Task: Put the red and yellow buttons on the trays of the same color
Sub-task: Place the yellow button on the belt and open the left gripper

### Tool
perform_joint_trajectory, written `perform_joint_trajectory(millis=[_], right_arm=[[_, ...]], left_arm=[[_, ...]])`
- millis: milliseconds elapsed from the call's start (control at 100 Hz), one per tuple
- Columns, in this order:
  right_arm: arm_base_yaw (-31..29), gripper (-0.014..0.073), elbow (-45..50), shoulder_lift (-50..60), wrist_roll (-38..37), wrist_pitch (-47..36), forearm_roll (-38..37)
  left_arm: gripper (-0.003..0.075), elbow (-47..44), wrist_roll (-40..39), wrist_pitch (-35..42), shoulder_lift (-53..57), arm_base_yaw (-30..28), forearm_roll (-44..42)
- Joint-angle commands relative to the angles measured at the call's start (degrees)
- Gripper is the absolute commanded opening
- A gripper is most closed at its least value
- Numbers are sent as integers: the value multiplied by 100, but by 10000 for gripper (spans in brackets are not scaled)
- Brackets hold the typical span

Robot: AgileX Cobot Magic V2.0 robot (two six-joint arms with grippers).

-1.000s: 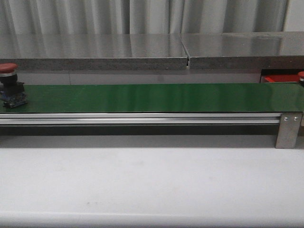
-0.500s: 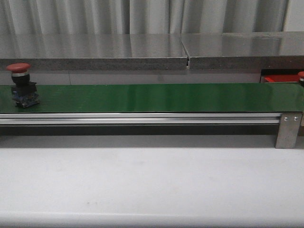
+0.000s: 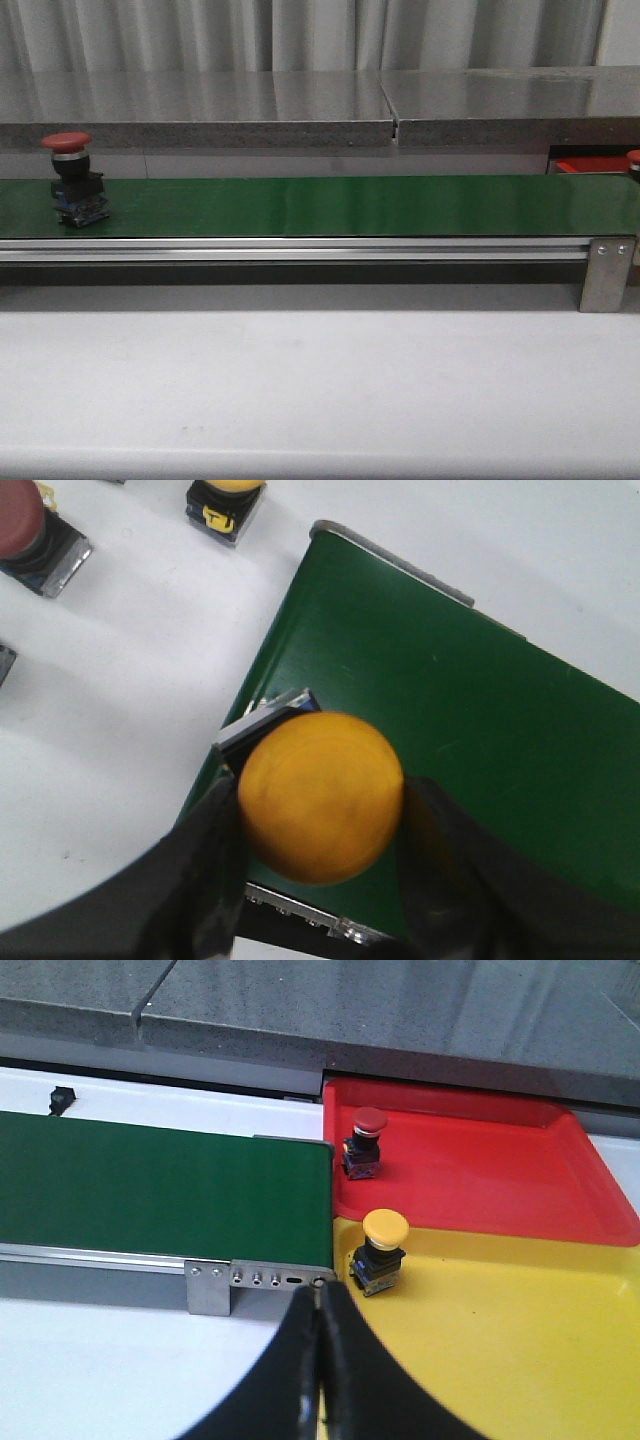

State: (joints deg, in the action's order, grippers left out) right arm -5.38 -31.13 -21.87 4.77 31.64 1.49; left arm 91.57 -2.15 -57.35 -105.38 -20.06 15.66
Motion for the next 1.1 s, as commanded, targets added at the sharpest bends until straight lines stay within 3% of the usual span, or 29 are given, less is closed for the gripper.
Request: perform_joint_trajectory(millis=[0,440,560,750,1090], right_arm=[[13,-118,-129,-31,46,-409,-18],[13,-118,-129,-31,46,-409,-18],[13,-118,-129,-31,46,-409,-18],[13,-118,-129,-31,46,-409,-18],[13,-118,-129,-31,46,-409,-18]], left_arm=[[156,85,8,308,310,34,174],[166,38,163,283,21,54,269],[270,38,165,270,21,54,269],[528,38,165,205,21,54,277],[534,38,473,165,362,56,293]])
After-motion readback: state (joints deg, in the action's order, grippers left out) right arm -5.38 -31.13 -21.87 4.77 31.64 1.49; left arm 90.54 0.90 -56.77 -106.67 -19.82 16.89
